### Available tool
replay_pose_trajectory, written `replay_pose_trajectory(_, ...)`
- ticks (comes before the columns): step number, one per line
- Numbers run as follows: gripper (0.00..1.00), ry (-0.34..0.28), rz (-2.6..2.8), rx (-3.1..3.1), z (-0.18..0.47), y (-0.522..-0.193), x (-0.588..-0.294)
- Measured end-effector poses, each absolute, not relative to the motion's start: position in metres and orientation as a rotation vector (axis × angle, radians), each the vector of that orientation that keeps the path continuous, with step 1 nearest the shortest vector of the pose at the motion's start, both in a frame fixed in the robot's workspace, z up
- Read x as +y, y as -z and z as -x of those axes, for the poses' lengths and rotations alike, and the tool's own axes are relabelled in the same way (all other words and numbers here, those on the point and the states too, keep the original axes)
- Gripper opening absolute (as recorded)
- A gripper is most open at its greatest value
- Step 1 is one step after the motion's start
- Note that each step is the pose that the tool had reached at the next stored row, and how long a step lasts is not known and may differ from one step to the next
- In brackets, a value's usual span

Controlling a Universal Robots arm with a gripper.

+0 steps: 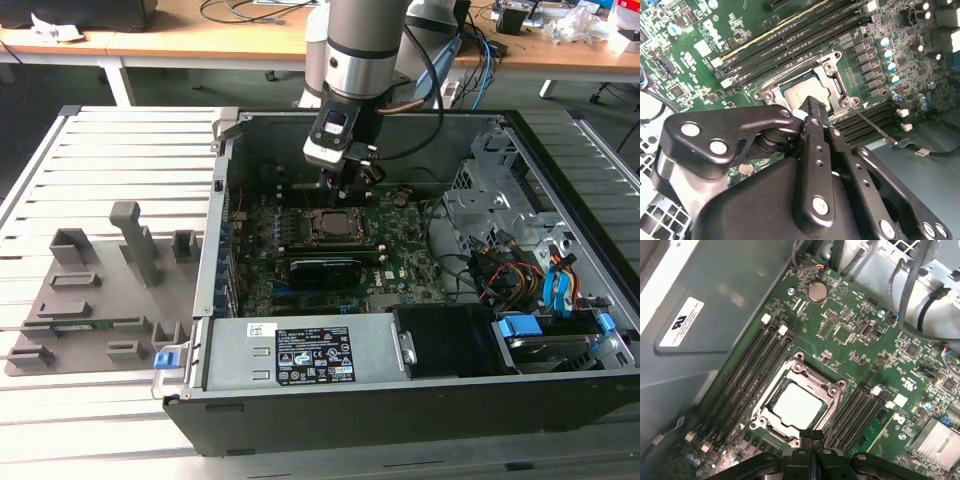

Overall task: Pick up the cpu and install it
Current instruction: 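Install the first cpu locking lever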

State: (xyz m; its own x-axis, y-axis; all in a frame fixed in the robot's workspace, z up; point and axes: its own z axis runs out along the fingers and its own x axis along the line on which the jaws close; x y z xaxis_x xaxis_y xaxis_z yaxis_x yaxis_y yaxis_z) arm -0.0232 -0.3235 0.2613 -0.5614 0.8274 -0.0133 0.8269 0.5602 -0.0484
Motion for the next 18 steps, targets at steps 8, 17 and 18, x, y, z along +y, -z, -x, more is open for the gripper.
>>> replay_pose_trajectory(8, 0.11, -0.078, 1.318, -2.842, 0.0232, -0.2613, -0.3236)
replay_pose_trajectory(17, 0.11, -0.078, 1.147, -2.918, 0.0232, -0.2613, -0.3236)
replay_pose_trajectory(18, 0.11, -0.078, 1.125, -2.927, 0.0232, -0.2613, -0.3236)
